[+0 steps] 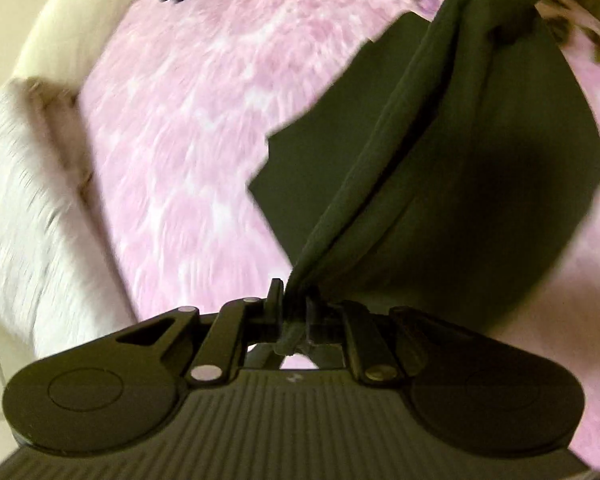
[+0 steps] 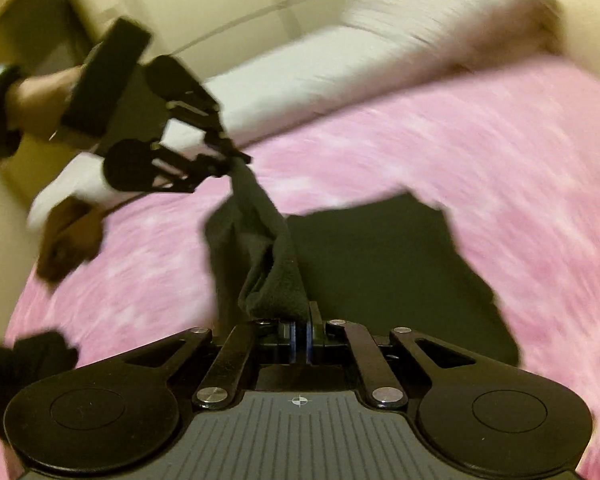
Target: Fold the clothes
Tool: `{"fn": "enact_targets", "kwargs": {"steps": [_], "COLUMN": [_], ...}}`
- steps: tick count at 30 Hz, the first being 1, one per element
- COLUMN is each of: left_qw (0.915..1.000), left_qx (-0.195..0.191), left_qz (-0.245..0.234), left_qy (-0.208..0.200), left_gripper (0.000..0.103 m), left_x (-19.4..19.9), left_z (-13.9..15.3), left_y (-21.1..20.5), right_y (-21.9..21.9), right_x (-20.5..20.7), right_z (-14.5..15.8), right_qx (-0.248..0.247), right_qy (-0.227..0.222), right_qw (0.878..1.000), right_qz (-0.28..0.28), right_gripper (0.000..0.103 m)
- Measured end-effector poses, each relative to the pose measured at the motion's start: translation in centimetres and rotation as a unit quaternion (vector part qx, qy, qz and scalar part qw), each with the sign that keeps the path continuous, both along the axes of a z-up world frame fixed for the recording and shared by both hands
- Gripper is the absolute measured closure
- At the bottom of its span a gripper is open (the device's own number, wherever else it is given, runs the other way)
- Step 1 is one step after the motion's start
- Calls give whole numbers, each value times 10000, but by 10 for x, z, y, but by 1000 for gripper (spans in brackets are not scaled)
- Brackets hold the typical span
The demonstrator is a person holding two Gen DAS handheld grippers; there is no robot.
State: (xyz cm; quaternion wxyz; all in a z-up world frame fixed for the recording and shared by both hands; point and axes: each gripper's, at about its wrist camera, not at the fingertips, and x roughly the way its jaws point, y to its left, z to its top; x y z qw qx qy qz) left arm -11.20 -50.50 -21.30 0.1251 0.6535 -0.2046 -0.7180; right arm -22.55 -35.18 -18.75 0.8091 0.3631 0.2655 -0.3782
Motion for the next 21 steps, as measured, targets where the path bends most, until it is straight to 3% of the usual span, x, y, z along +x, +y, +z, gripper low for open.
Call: {"fn": "enact_targets", "kwargs": {"steps": [5,10,11,13,14,18,21], "left_qw": [9981,9957,9955,9955,9946,9851,9712], "left_qx": [561,893,922,922,937,897,912], "left_qz": [-164,-112,-53,210,431,1313,1954], "left_qy": [-200,-235,-202,-41,101,660,1012], "left_gripper": [94,89,85,69,66,67,66], "left_x": [-70,-88,-89,-86,-83,-61,-36], "left_z": [-63,-94,-96,-93,-90,-66,-48], "left_y": [-40,-59,-62,-70,-76,-94,-93], "right_y": [-55,-70,-70,-69,-69,-64,-58], "right_x": [-66,-105,-108,-113,-116,-127,-131], "right_z": [-60,-96,-99,-106,-109,-107,-99], "right_qx": [837,1417,1466,1603,1676,1778,1767], "right_qy": [-250,-609,-640,-664,-675,-779,-745], "right_qw": [9929,9796,9784,9747,9724,9666,9663], "right_qz": [-813,-1289,-1306,-1409,-1476,-1675,-1717], "right_gripper": [100,100,100,100,100,99,96]}}
